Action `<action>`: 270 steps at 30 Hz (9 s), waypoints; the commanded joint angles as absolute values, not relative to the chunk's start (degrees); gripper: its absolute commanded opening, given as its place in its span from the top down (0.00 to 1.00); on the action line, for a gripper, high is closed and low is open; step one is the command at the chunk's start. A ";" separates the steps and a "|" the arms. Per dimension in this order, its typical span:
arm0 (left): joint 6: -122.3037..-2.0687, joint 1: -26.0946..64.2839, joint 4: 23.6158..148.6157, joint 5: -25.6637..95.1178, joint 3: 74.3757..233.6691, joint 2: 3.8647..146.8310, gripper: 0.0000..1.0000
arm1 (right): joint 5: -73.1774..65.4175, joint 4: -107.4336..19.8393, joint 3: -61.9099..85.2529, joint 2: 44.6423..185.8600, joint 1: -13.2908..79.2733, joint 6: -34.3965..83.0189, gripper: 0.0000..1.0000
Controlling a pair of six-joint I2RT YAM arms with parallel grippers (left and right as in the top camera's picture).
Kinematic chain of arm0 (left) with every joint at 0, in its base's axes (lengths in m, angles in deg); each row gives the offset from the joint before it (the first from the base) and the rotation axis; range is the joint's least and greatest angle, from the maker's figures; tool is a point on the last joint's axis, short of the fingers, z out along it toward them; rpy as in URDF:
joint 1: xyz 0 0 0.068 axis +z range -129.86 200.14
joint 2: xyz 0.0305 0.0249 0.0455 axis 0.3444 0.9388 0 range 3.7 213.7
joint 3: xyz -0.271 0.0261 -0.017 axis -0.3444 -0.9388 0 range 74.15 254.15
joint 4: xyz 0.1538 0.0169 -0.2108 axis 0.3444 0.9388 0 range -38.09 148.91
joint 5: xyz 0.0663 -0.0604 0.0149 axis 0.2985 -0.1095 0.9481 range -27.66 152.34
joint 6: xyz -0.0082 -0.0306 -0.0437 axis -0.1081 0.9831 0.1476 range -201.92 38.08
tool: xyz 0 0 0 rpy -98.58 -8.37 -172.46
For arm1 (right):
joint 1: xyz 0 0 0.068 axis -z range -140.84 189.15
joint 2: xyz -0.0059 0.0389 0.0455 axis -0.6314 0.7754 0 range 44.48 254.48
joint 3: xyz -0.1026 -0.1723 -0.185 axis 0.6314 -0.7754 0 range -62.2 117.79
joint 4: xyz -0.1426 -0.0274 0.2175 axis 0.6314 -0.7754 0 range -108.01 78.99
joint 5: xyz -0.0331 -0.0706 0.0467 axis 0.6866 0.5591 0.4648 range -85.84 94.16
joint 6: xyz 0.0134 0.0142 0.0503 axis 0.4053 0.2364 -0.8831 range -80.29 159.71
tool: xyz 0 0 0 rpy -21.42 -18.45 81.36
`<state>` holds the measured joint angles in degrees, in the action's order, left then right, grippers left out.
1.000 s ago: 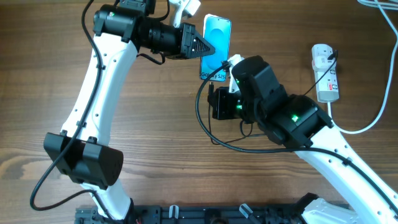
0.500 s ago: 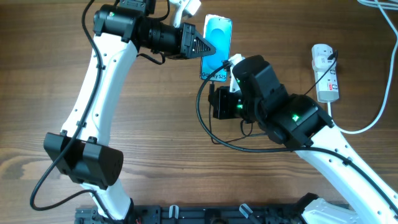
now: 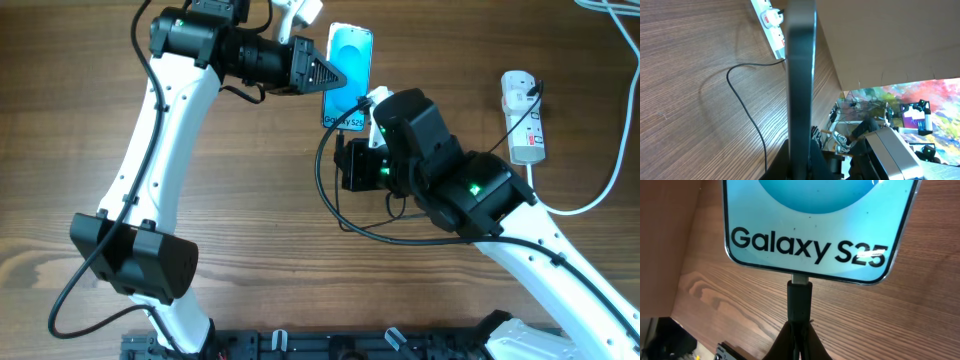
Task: Plug charger to phone and switch on socket
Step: 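Hold the plug pressed into the phone port with the right gripper, then open the right gripper and pull it away from the plugged cable, then lower the phone flat onto the table with the left gripper and release, then raise the left gripper away and move the right gripper to the power strip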
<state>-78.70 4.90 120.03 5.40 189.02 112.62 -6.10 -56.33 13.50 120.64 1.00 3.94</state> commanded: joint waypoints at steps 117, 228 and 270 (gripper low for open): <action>-81.47 5.16 120.55 3.43 189.32 111.38 0.96 | 0.79 -52.16 14.46 120.01 1.31 6.54 0.96; -61.54 4.53 119.00 61.39 186.24 128.86 0.00 | 4.55 -88.72 24.32 125.58 24.52 7.81 0.00; -61.30 4.61 120.73 65.00 186.22 108.82 0.00 | -1.88 -60.57 33.78 169.25 66.62 24.57 0.00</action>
